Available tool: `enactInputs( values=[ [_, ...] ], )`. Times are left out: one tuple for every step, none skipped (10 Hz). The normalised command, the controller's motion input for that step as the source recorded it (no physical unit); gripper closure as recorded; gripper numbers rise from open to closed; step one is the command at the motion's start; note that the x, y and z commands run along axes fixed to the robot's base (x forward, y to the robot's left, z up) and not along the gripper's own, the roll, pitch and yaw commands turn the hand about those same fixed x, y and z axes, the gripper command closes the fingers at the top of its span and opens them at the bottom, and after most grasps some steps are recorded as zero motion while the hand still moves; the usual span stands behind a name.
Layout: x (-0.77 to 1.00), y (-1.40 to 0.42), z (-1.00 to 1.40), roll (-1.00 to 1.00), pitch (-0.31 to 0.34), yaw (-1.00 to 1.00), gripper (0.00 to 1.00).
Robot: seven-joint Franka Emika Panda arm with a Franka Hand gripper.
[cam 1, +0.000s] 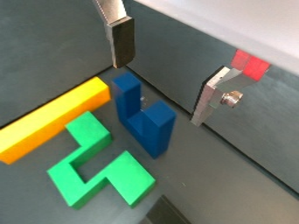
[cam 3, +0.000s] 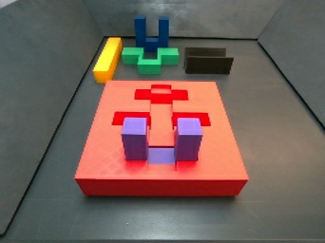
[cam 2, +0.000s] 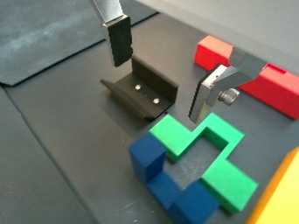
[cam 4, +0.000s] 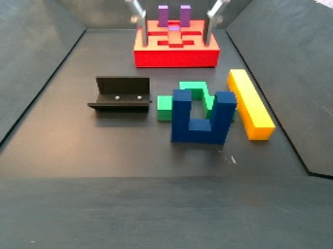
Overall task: Pick up the blue object. Move up. Move to above the board. Insert the blue object.
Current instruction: Pick up the blue object.
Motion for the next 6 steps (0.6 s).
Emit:
enactInputs(
  values=[
    [0.43, 0.11, -0.37, 0.14, 0.13, -0.4, 0.0],
    [0.48, 0.28, -0.3, 0.13, 0.194, -0.44, 0.0],
    [0.46, 0.33, -0.22, 0.11, 0.211, -0.43, 0.0],
    [0.05, 0.22, -0.19, 0.0, 0.079, -0.03, 0.0],
    [0.0, 0.19, -0.17, -0.06, 0.0, 0.05, 0.0],
    [-0.09, 0.12, -0.2, -0.11, -0.034, 0.05, 0.0]
  ],
)
